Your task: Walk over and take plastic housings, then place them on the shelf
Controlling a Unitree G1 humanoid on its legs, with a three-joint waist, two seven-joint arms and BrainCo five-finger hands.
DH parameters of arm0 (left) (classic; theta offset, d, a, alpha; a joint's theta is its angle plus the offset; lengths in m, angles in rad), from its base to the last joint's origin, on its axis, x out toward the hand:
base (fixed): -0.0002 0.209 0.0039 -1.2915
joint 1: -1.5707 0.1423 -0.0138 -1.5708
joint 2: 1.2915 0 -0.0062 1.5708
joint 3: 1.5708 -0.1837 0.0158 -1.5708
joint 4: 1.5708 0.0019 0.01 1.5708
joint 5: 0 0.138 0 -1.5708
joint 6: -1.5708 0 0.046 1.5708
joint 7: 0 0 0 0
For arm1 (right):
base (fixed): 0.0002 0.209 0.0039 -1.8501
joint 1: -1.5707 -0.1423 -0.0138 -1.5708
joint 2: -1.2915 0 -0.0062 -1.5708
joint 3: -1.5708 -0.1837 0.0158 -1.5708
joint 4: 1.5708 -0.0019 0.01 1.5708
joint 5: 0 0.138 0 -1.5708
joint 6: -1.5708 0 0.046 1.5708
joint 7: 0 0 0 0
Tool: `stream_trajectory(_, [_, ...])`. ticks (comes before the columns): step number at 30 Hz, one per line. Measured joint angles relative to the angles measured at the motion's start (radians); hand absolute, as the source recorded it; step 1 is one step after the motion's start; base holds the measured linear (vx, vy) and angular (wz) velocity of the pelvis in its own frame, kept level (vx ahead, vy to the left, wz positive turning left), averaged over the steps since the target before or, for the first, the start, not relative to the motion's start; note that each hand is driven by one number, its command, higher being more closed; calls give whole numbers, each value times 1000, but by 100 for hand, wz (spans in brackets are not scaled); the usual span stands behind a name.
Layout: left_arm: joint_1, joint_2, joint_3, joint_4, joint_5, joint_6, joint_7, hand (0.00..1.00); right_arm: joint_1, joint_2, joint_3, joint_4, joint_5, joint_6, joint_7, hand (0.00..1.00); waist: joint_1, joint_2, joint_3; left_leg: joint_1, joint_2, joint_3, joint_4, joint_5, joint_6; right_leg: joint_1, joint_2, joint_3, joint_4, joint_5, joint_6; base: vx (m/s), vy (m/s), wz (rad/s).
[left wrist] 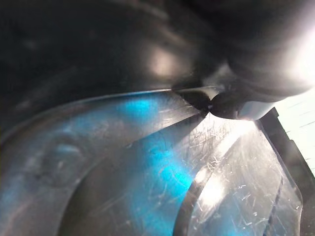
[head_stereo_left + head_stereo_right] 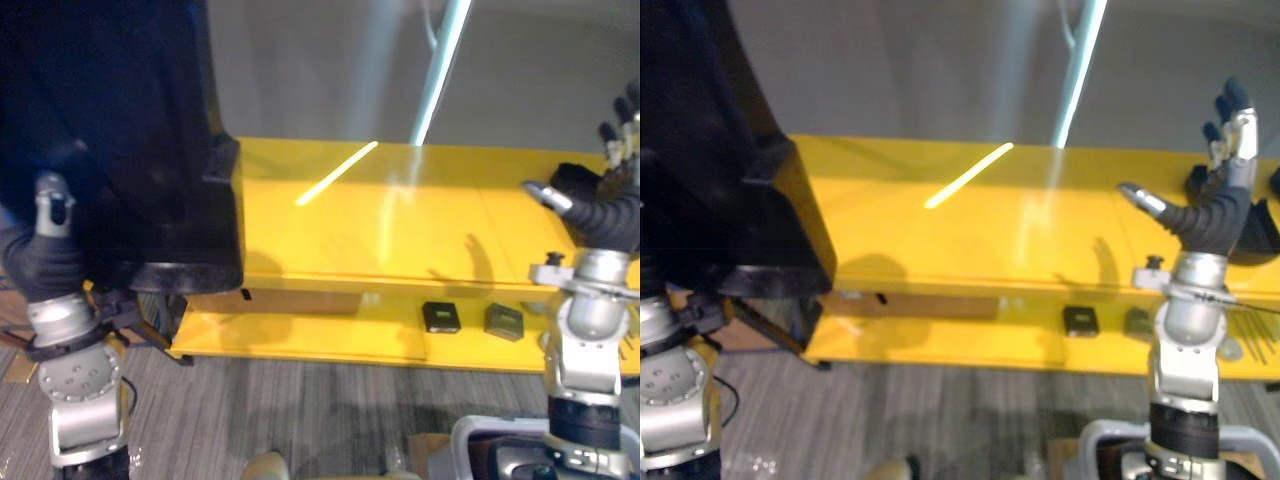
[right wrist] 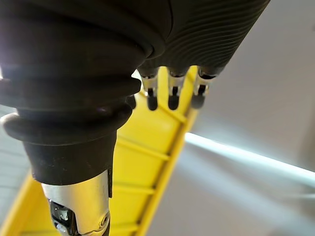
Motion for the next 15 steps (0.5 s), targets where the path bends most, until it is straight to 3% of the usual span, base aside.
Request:
stream_trajectory(3, [-1,11,-44,63,-39,68,-71,100,65,3,24,39,39,63,24,0,-13,5,-5,50,1,23,-46,18,-2,15,2,15,-3,13,-19,-9,7,-15])
stream_trajectory(7, [-78,114,-113,186,-79,159,-101,100,188,52,40,51,115,72,74,0,-42,6,-4,75,1,72,-56,19,-1,6,2,65,-4,14,-17,-50,10,-39])
stream_trajectory(9, [-206,189,-157,358,-120,232,-98,100,273,79,49,54,183,74,133,0,-79,11,-2,84,1,113,-58,18,-1,-15,2,113,-1,15,-15,-88,27,-54])
stream_trajectory(10, [-246,205,-165,415,-130,248,-97,100,293,86,49,56,194,74,142,0,-88,12,-1,84,1,125,-58,18,-1,-25,2,122,0,17,-13,-109,26,-56])
stream_trajectory(12, [-391,259,-186,650,-186,305,-67,100,356,92,51,65,230,71,189,0,-135,28,11,82,7,168,-63,16,2,-62,4,175,2,25,1,-122,18,-60])
stream_trajectory(15, [-552,343,-257,871,-268,343,-22,100,412,90,48,75,232,59,219,0,-192,44,55,78,2,227,-75,19,1,-124,5,245,18,32,7,-122,17,-58])
